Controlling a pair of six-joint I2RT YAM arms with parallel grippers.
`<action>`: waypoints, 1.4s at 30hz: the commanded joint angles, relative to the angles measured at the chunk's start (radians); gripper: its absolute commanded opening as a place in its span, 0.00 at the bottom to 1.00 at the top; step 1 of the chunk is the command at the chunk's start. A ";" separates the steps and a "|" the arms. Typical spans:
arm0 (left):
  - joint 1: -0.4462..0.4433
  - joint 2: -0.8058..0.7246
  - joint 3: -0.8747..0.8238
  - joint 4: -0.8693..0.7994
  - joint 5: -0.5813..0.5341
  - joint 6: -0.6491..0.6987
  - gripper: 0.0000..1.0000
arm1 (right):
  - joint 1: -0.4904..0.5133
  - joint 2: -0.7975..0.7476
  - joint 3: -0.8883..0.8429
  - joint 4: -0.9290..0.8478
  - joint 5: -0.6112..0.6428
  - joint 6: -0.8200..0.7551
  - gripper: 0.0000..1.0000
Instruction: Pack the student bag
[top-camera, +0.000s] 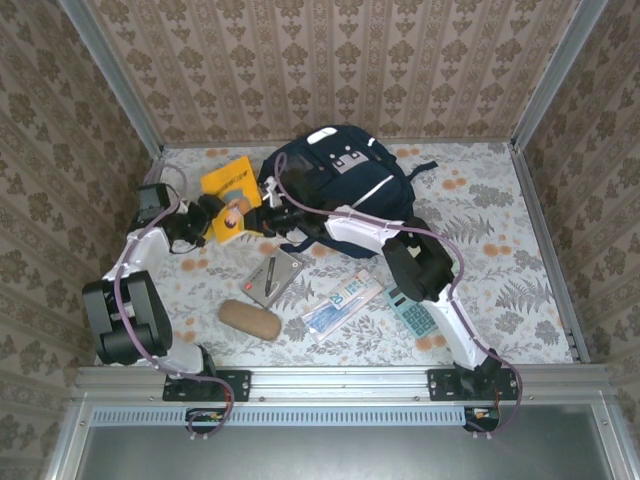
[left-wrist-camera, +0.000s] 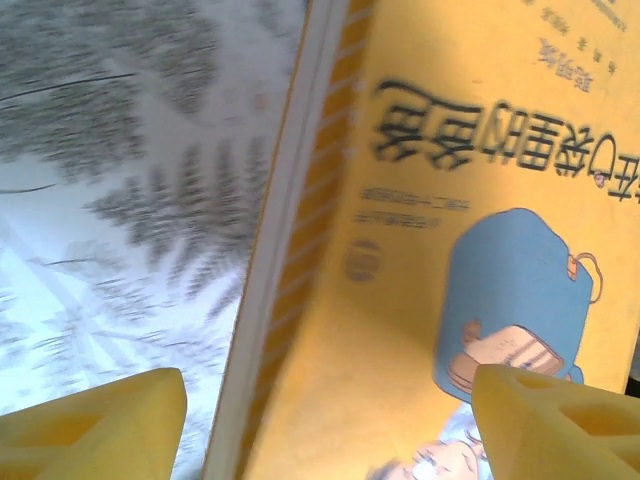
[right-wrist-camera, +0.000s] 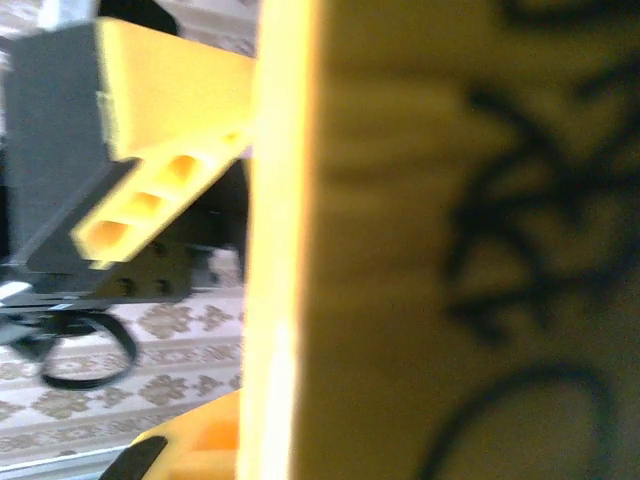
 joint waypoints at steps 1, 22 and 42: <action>-0.019 -0.014 -0.047 0.215 0.126 -0.186 0.77 | -0.025 -0.123 -0.064 0.257 0.017 0.079 0.00; -0.156 -0.098 -0.015 0.553 0.112 -0.454 0.00 | -0.036 -0.367 -0.399 0.478 0.043 0.160 0.20; -0.200 -0.180 -0.021 0.591 0.344 -0.359 0.00 | -0.217 -0.475 -0.481 0.389 -0.005 0.113 0.66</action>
